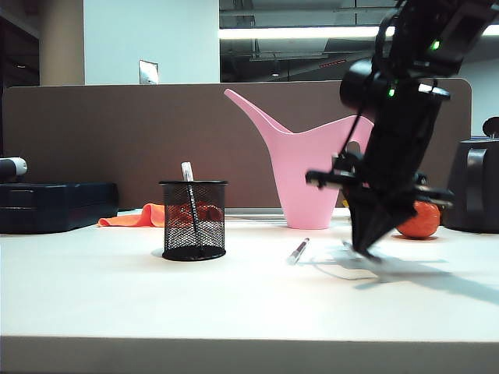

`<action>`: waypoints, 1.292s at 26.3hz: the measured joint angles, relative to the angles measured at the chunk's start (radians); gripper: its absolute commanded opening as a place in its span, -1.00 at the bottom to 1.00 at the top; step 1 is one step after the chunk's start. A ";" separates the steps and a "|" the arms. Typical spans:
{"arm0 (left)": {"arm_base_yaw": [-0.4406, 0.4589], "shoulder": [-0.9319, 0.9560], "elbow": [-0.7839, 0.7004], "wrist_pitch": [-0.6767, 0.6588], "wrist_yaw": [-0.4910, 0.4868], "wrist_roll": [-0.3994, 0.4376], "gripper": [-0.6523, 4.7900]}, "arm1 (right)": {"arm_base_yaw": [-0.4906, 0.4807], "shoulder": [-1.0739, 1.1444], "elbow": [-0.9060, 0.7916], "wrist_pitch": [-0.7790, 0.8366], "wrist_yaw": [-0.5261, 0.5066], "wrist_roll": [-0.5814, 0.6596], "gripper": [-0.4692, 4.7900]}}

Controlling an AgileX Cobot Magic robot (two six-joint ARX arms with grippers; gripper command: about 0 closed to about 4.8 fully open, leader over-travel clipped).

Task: Pick up a few water-based pens and put them in the pen basket.

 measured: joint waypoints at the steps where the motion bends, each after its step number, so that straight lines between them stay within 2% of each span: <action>1: 0.000 0.000 0.000 0.000 0.000 0.000 -0.78 | 0.001 -0.047 0.001 0.045 -0.027 -0.019 -0.86; 8: 0.000 0.000 0.000 0.000 0.000 0.000 -0.78 | 0.001 -0.130 0.005 0.214 -0.140 -0.030 -0.86; 10: 0.000 0.000 0.000 0.000 0.000 0.000 -0.78 | 0.003 -0.142 0.004 0.289 -0.224 -0.032 -0.86; 11: 0.000 0.000 0.000 0.000 0.000 0.000 -0.78 | 0.008 -0.143 0.004 0.382 -0.288 -0.033 -0.86; 13: 0.000 0.000 0.000 0.000 0.000 0.000 -0.78 | 0.010 -0.143 0.004 0.463 -0.330 -0.034 -0.85; 24: 0.000 0.000 0.000 0.000 0.000 0.000 -0.78 | 0.058 -0.113 0.004 0.869 -0.443 -0.041 -0.85; 27: 0.000 0.000 0.000 0.000 0.000 0.000 -0.78 | 0.071 -0.056 0.004 0.993 -0.504 -0.042 -0.85; 34: 0.000 0.000 0.000 0.000 0.000 0.000 -0.78 | 0.102 0.035 0.004 1.127 -0.536 -0.043 -0.85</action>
